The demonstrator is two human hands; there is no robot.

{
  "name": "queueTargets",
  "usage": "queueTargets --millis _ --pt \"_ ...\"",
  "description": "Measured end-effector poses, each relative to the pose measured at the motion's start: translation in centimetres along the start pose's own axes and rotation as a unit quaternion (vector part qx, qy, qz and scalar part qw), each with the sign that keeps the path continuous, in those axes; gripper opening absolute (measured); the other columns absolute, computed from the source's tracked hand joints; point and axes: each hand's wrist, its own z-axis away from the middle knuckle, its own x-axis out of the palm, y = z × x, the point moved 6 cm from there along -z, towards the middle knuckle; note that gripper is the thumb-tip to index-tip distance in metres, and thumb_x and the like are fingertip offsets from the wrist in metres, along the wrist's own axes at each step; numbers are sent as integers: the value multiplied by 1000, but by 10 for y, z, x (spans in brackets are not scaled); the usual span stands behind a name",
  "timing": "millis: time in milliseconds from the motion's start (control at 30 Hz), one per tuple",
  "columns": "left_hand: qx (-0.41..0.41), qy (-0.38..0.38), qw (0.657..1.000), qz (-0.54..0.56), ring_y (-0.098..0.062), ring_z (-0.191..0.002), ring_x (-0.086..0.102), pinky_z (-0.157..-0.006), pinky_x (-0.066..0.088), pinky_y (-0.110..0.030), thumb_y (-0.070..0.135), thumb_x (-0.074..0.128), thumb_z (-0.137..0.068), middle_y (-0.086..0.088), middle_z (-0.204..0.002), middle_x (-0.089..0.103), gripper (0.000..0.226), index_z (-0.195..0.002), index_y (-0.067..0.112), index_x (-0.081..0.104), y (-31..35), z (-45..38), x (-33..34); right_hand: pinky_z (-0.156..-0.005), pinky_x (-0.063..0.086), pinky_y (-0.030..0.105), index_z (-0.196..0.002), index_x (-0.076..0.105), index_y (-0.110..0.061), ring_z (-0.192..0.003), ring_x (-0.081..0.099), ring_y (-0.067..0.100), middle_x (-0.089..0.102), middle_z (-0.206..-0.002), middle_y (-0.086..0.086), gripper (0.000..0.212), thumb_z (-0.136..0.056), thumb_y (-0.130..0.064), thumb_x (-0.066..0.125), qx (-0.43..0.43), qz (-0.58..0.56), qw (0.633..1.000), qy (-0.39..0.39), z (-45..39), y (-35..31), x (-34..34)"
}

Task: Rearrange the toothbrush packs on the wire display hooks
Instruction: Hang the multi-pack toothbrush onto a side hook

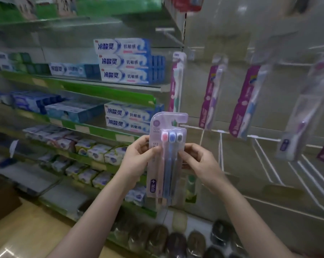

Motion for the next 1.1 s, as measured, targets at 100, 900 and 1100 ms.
queueTargets --millis 100,900,1100 --pt "13 4 1000 1 -15 -88 67 -68 52 -25 8 61 -87 3 -92 72 20 -104 17 66 -20 6 -5 -79 56 22 -106 62 -26 -92 67 4 71 -99 -9 14 -94 -22 54 -39 24 999 3 6 18 7" --pt "53 46 986 152 -20 -74 67 -59 55 -32 22 73 -63 -8 -87 71 20 -82 24 73 -162 54 -39 -90 52 30 -108 66 -30 -104 65 12 70 -108 -6 26 -86 -19 60 -170 4 985 21 30 154 59" --pt "16 85 981 173 -15 -64 66 -57 50 -31 10 65 -67 -6 -78 72 19 -73 27 75 -189 62 -52 -86 52 20 -103 62 -41 -101 65 2 71 -102 -19 31 -86 -16 64 -116 22 993 23 20 186 75"
